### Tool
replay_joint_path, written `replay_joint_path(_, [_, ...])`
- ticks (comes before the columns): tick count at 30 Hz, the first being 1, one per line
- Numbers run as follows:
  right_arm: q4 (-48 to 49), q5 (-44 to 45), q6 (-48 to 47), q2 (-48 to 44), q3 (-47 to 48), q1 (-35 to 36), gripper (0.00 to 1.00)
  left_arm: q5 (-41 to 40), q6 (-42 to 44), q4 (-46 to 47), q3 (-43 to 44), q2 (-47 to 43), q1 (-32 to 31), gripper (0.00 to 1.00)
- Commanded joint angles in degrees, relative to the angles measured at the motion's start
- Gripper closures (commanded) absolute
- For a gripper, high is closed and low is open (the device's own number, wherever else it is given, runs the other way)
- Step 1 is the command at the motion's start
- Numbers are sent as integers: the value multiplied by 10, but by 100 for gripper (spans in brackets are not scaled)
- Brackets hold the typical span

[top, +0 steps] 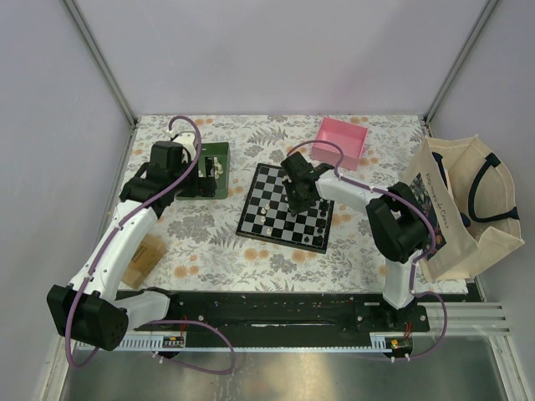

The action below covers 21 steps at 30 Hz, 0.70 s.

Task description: Set up the chess pieces on the board

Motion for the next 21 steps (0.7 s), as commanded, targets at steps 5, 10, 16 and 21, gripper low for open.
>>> replay_joint_path(5, [-12,52,-4,-37,-26,0,81,-2,6,11,10,-12,-1,1])
replay_joint_path(10, [-4,61,-1,-56,-55,-14,81,-2,6,11,10,-12,-1,1])
replay_joint_path(16, [0,63,-4,-63,-69,-40,80,-1,6,11,10,-15,0,1])
replay_joint_path(21, [1,69,-6,-63,-68,-51,81,-2,6,11,9,-15,0,1])
